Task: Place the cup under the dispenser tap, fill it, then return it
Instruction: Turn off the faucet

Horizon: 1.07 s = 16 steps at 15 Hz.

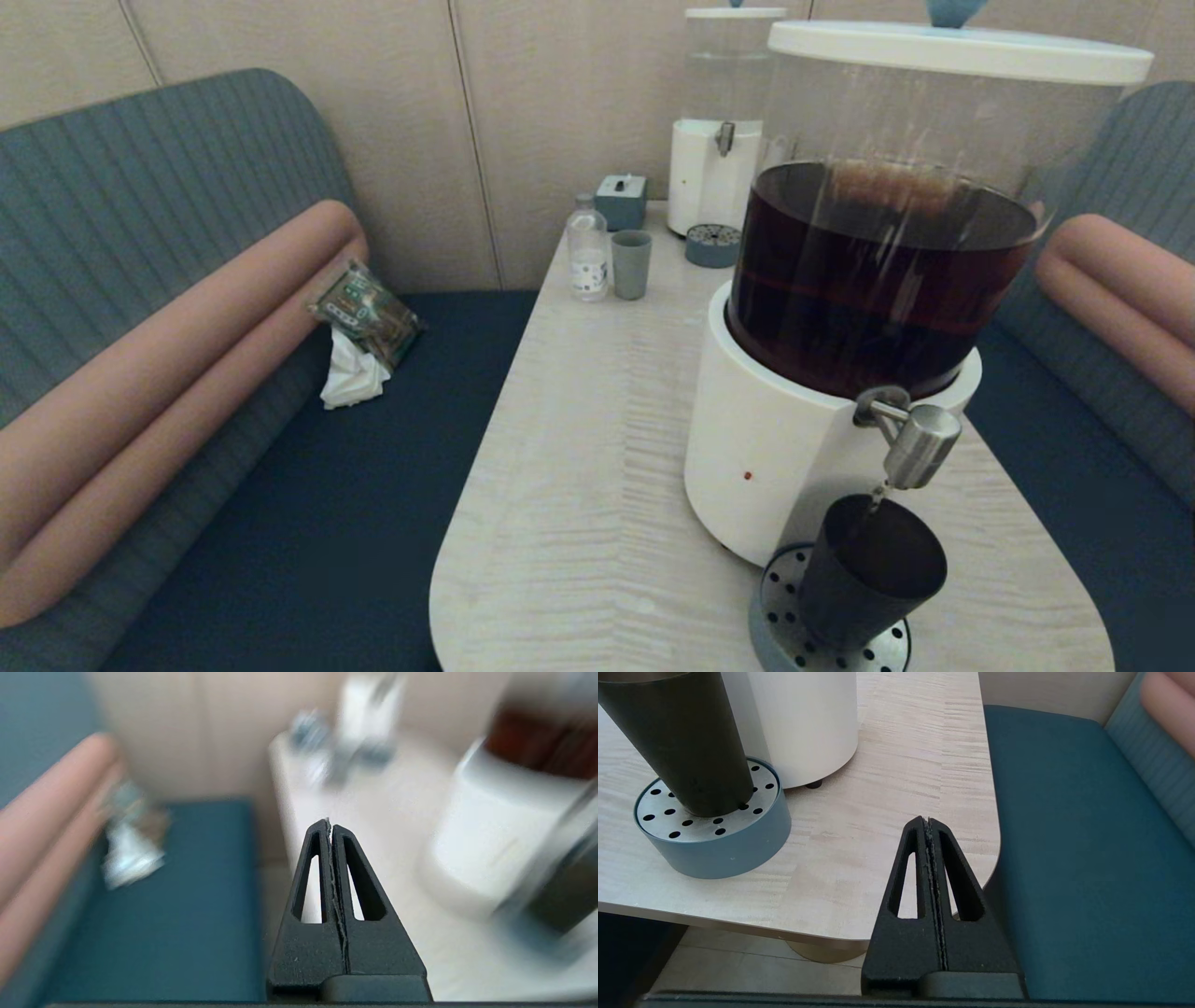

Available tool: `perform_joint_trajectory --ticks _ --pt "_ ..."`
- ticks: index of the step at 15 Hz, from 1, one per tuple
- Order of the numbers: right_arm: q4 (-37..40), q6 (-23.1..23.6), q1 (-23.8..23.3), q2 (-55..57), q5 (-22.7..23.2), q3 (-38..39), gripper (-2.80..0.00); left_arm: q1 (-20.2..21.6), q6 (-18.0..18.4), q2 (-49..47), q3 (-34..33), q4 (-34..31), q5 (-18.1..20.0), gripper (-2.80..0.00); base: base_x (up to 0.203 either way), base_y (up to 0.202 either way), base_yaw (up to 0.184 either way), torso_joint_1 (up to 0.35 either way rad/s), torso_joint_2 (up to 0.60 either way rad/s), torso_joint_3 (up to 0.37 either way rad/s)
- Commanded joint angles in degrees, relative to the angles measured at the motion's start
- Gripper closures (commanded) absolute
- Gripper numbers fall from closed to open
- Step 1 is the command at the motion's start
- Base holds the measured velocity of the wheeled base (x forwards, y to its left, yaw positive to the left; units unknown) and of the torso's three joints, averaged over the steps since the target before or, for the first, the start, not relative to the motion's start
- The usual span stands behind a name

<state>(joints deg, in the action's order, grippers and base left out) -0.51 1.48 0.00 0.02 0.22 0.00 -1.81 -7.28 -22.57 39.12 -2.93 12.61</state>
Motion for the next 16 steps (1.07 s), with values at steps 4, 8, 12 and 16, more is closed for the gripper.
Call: perform_joint_trajectory --ticks 4,8,12,16 --pt "0.1 0.0 0.0 -0.3 0.0 0.4 0.0 -6.3 -9.0 -26.9 21.2 0.1 6.1 0.0 0.0 0.0 0.0 0.0 0.0 0.0" --pt "0.0 0.0 0.0 -0.3 0.0 0.4 0.0 -10.4 -6.3 -39.9 24.5 -1.5 19.1 0.0 0.0 0.0 0.0 0.0 0.0 0.0" --pt "0.0 0.0 0.0 -0.3 0.0 0.4 0.0 -15.6 -1.1 -49.2 37.4 -12.7 22.9 0.0 0.0 0.0 0.0 0.0 0.0 0.0" --pt "0.0 0.0 0.0 -0.3 0.0 0.4 0.0 -21.4 15.5 -53.3 43.2 -28.1 21.0 0.0 0.0 0.0 0.0 0.0 0.0 0.0"
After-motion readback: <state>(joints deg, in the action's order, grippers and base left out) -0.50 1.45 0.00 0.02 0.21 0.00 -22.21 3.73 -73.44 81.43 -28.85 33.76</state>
